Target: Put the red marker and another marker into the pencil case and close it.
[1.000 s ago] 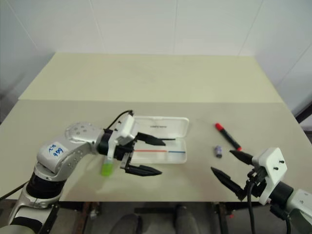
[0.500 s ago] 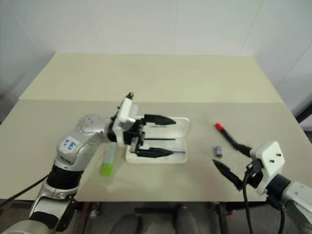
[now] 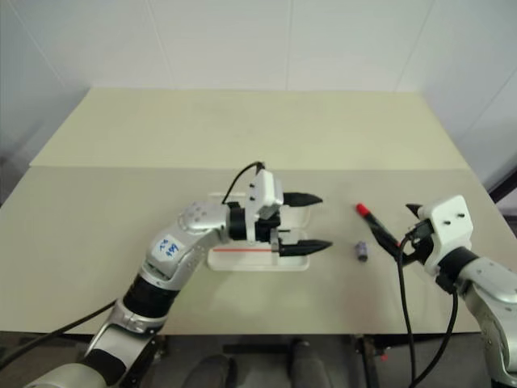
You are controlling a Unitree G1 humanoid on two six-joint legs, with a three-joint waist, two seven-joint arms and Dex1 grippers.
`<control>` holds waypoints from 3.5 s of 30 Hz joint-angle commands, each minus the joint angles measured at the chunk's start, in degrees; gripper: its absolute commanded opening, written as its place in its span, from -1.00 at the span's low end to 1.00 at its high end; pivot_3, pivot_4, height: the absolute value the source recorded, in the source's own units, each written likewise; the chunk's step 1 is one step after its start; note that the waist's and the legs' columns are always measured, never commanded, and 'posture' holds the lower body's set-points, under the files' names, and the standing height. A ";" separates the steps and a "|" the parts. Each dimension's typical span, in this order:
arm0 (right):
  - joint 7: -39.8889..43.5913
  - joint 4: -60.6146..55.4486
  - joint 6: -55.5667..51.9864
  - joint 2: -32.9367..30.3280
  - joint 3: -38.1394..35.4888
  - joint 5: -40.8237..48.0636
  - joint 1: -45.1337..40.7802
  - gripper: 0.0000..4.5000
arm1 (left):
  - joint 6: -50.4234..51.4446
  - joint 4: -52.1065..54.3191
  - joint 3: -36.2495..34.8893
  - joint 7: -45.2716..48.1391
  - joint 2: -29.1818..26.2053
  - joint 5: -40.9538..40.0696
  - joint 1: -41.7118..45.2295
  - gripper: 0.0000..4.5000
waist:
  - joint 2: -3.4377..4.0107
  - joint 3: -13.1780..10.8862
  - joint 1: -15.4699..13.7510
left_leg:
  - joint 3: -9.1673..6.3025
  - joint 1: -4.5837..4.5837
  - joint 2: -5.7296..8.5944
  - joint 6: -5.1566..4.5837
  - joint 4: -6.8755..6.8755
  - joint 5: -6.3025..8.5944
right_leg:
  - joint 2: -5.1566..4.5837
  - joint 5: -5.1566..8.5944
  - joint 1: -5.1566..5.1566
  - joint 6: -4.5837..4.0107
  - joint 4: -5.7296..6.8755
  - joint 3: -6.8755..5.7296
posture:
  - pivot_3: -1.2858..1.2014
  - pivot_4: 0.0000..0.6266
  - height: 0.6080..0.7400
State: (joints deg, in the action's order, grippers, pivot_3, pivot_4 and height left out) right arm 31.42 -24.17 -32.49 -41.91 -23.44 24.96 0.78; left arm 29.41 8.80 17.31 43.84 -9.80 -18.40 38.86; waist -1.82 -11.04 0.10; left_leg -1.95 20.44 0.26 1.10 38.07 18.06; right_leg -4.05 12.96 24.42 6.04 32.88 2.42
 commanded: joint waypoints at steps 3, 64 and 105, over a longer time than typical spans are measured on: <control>0.51 4.48 1.27 -0.34 3.41 -2.28 -3.78 1.00 | -1.32 4.36 -0.94 -0.95 -0.31 -0.53 -2.26 1.00 | 0.03 -0.01 0.04 | 0.10 -0.04 0.01 0.00 0.00 0.00 | -0.01 -0.01 0.00 0.02 0.01 0.09 | 0.03 -0.52 1.00; 0.63 18.09 -3.54 0.04 12.57 -10.99 -24.61 -0.74 | -5.78 3.30 -12.07 11.62 -10.27 -9.85 -4.47 1.00 | 0.18 -0.08 0.21 | 0.71 0.10 -0.08 -0.03 -0.12 0.01 | 0.09 -1.09 0.19 1.11 -0.66 0.51 | 0.03 -0.52 1.00; 17.33 -10.08 -15.75 -7.90 34.25 6.35 -32.44 -0.74 | -13.83 -7.46 -25.95 30.44 -31.74 -12.25 -14.76 1.00 | 0.20 -0.11 0.20 | 0.89 0.75 -0.16 -0.11 -0.03 0.20 | -0.13 -1.03 1.07 1.00 -0.42 0.24 | 0.03 -0.52 1.00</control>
State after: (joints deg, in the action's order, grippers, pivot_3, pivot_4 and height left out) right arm 47.77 -35.02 -50.53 -50.28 9.16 33.28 -30.86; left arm 17.10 0.26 -6.41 73.82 -40.11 -30.03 24.78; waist -1.62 -11.16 0.30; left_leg -1.05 21.18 0.09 0.98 38.04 18.26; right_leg -4.18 11.94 25.49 7.02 32.46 2.67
